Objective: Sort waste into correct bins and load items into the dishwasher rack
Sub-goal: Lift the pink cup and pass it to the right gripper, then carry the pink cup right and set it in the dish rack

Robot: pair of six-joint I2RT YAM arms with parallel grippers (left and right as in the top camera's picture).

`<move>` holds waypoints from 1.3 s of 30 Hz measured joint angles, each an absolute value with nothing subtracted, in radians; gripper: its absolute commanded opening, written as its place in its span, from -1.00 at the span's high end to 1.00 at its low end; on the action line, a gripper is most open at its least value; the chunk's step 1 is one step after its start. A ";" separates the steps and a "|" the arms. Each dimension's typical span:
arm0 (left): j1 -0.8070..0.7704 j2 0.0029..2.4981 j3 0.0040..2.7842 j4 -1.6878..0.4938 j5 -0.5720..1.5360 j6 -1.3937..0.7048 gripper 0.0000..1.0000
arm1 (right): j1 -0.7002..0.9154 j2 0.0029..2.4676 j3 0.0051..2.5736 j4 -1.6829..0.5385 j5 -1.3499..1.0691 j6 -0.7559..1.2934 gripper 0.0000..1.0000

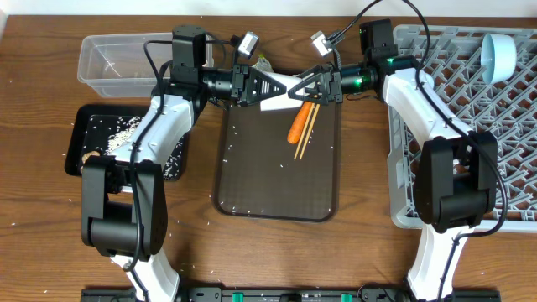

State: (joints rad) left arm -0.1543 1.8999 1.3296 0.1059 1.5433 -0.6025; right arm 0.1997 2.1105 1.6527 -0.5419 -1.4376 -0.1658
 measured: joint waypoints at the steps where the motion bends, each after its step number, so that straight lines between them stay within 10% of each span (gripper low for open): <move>1: -0.154 1.900 1.330 0.106 1.544 -0.603 0.87 | 0.200 2.111 1.653 -0.542 -1.437 -0.165 0.19; 19: -0.153 1.900 1.330 0.106 1.518 -0.606 0.66 | 0.072 2.111 1.653 -0.600 -1.444 -0.160 0.38; 39: -0.158 1.900 1.329 0.055 1.429 -0.443 0.25 | -0.046 2.072 1.750 -1.000 -0.847 -0.130 0.39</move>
State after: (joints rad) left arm -0.1581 1.8999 1.3293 0.0547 1.4292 -0.4431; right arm -0.0460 2.0720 1.7496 -1.0000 -0.8467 -0.1295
